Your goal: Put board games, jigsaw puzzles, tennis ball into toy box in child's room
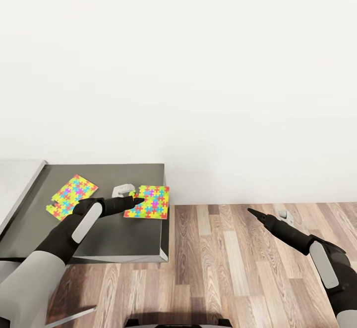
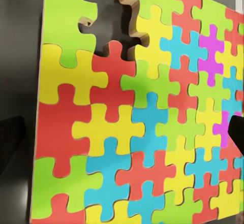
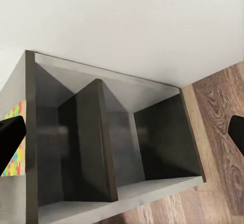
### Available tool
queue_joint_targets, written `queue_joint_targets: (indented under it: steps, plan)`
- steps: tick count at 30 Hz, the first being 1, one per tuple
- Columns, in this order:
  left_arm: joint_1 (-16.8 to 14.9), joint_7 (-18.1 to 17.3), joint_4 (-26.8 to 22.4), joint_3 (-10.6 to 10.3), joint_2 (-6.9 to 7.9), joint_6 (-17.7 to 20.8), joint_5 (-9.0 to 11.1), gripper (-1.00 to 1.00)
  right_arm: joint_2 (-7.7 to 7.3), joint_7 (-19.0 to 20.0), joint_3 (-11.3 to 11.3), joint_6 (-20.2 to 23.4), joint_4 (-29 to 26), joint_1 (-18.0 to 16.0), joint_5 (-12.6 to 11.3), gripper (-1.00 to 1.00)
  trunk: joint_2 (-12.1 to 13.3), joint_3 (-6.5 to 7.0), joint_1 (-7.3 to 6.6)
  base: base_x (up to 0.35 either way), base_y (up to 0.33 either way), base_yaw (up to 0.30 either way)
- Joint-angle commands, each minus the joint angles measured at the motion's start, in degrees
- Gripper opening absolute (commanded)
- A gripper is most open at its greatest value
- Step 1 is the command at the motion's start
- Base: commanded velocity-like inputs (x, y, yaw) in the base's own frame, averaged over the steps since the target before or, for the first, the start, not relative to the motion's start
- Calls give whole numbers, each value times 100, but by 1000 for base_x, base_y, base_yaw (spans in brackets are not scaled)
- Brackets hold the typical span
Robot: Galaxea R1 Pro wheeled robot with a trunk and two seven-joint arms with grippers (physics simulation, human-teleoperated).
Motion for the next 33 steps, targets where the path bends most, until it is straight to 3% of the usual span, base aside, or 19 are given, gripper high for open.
queue_joint_targets:
  steps: [1, 33]
  plan:
    - [0, -14, 81, -13, 4, 13, -4, 100, 1, 7, -8, 38, -1, -4, -20, 100, -7, -8, 4, 0, -1, -17]
    - [0, -14, 81, -12, 4, 13, -4, 100, 1, 8, -9, 40, -1, -4, -20, 100, -7, 25, 4, 0, -14, -1]
